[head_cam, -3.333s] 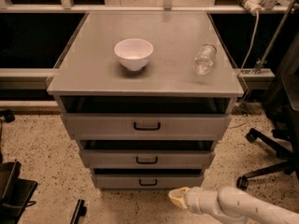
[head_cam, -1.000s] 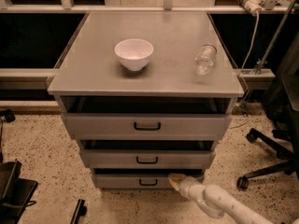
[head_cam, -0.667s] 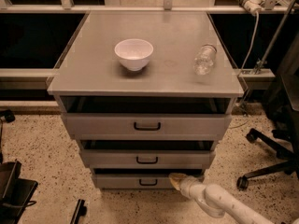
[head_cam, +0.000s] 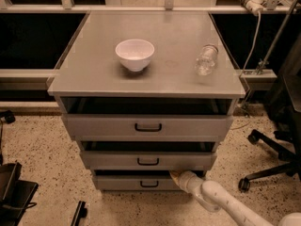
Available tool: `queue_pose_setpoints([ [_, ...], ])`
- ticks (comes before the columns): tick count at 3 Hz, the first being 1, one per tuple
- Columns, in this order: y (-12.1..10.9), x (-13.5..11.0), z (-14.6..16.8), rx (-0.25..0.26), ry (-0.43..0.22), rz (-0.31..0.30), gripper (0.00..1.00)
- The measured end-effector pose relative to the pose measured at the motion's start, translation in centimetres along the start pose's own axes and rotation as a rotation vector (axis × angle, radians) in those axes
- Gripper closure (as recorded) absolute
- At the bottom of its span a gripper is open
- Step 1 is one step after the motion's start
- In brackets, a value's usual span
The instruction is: Open bottom drawer
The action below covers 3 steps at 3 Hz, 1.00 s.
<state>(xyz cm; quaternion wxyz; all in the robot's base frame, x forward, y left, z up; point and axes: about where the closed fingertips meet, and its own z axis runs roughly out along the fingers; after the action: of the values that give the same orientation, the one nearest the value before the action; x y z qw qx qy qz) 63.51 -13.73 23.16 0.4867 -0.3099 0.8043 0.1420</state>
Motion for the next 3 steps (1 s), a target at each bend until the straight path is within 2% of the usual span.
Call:
queue_pose_setpoints([
  [1, -1.2, 0.3, 0.6, 0.031, 0.001, -0.031, 1.00],
  [2, -1.2, 0.3, 0.6, 0.032, 0.001, -0.031, 1.00],
  [3, -0.4, 1.6, 0.8, 0.041, 0.040, -0.023, 1.00],
])
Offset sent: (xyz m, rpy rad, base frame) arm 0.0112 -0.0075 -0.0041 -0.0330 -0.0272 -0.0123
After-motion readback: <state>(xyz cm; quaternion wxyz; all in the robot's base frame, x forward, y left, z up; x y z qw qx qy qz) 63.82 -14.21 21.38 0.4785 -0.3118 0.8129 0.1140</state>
